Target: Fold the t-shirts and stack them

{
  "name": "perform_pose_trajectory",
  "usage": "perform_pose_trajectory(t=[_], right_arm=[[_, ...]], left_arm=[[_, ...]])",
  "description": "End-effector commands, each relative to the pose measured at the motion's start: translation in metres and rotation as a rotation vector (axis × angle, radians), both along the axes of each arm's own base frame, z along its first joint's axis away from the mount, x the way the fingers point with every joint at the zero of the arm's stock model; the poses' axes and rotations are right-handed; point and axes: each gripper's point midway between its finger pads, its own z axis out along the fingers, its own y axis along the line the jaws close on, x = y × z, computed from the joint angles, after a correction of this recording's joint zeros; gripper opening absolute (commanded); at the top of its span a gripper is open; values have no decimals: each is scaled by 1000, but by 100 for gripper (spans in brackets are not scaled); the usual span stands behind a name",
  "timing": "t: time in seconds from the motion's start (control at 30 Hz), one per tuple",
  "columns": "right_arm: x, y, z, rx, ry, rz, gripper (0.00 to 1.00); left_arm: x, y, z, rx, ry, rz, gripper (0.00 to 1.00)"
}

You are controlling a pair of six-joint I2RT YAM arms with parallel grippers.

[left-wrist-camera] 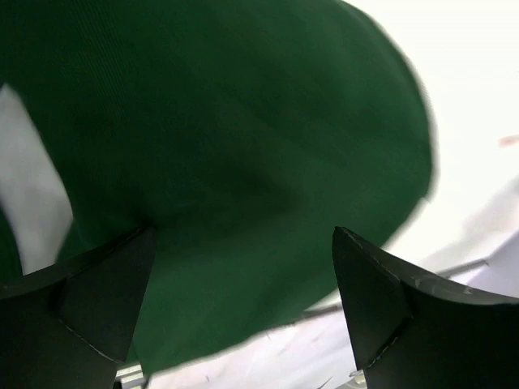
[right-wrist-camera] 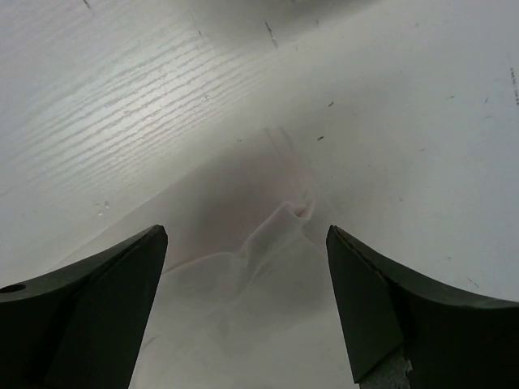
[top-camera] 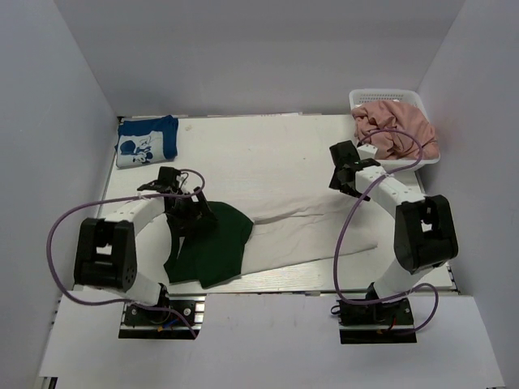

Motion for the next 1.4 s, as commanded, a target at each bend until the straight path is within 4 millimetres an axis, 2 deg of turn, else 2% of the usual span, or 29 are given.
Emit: perform_pose_trajectory(t=[0.0,0.07,0.1,0.2,0.3,0.4,0.43,0.47,0.53,0.57,0.6,0.67,0.7,0.77,0.8,0.87,0.97,1.03,1.1,1.23,1.27,1.3,1.37], right_arm=[[1,-2,-22,33,36,-46,84],[-2,-7,-32,36,62,-74,75],[-4,-9,-33,33,68,-83,64],[-8,-22,-33,4,78,-126,41],[-18,-31,-34,-16,92,-148,37],[-27,-39,-38,-30,99,-173,24],[-29,-42,-39,-34,105,-176,15],[-32,-45,-40,-43,108,-176,12],[-25,-45,-35,-29,70,-169,7],[-20,-44,-30,-34,56,-138,1],[-7,-40,-23,-19,2,-125,0],[10,-34,-10,-11,-52,-58,0],[31,-29,2,1,-134,-23,0],[48,-20,18,22,-192,51,0],[62,-16,36,25,-265,70,0],[68,-14,45,33,-308,92,0],[63,-14,47,60,-351,116,0],[51,-18,36,62,-337,108,0],[36,-33,19,36,-293,67,5],[11,-69,-7,-23,-190,-72,23],[5,-75,-11,-32,-167,-95,33],[1,-80,-14,-35,-155,-123,52],[-8,-92,-16,-42,-139,-193,71]], left_arm=[[14,3,-21,25,-11,18,100],[10,2,-35,22,31,14,100],[3,0,-48,14,79,18,100],[-10,2,-65,24,149,18,100],[-18,3,-72,28,181,18,100],[-21,8,-76,56,191,34,100],[-23,12,-78,78,202,39,100],[-23,14,-79,90,200,42,100],[-23,21,-79,123,212,69,100],[-23,21,-79,123,212,69,100],[-23,21,-79,123,212,69,100],[-23,21,-79,123,212,69,100],[-24,21,-81,124,221,68,100],[-25,22,-84,126,232,68,100],[-26,20,-83,117,233,65,100],[-29,24,-86,128,255,76,100],[-31,26,-87,139,263,77,100],[-34,28,-89,149,283,87,100],[-36,28,-91,150,292,87,100],[-38,30,-92,163,312,87,100],[-39,30,-94,164,321,87,100],[-36,29,-93,163,312,87,100],[-37,31,-93,174,319,89,100]])
